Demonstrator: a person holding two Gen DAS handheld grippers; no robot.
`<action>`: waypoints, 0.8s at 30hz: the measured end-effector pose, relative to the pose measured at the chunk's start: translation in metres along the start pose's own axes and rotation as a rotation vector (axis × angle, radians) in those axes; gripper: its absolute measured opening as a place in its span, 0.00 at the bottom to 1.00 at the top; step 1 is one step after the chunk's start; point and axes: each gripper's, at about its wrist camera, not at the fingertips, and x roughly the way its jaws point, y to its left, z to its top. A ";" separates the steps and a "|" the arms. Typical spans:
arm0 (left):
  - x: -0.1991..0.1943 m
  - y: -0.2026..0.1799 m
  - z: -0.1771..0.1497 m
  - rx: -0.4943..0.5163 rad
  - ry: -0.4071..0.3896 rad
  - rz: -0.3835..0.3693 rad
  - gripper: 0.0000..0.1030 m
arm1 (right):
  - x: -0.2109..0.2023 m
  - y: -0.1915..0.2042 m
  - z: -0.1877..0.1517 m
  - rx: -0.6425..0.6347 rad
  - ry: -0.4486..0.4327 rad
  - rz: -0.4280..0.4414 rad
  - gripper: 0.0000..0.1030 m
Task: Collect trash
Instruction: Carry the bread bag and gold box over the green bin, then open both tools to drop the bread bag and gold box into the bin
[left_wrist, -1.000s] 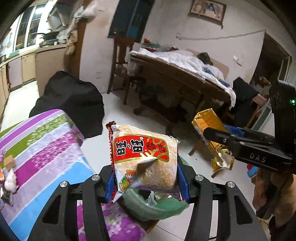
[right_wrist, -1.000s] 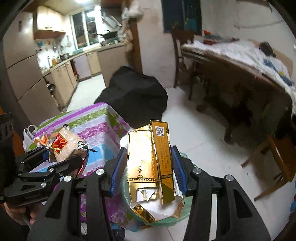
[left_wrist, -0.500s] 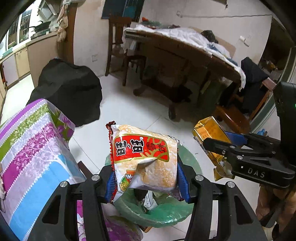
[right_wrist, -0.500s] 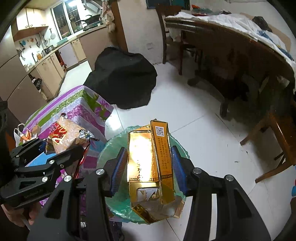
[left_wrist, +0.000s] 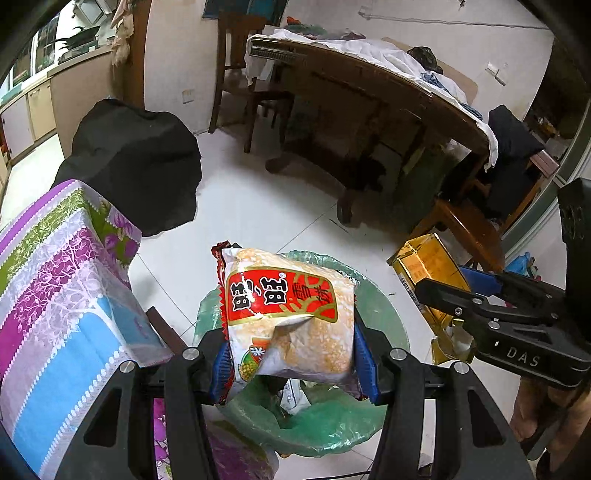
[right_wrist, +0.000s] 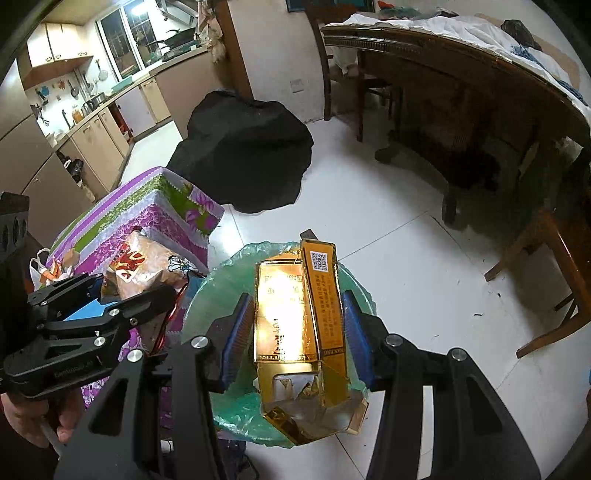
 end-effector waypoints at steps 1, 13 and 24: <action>0.001 0.000 0.000 -0.002 0.002 0.000 0.54 | 0.000 0.000 0.000 0.001 0.000 0.001 0.46; 0.010 0.004 0.000 -0.015 0.013 0.005 0.55 | 0.006 0.000 -0.002 -0.001 0.006 0.004 0.47; 0.020 0.016 -0.004 -0.034 0.025 0.038 0.68 | 0.009 -0.007 -0.008 0.026 -0.010 0.013 0.61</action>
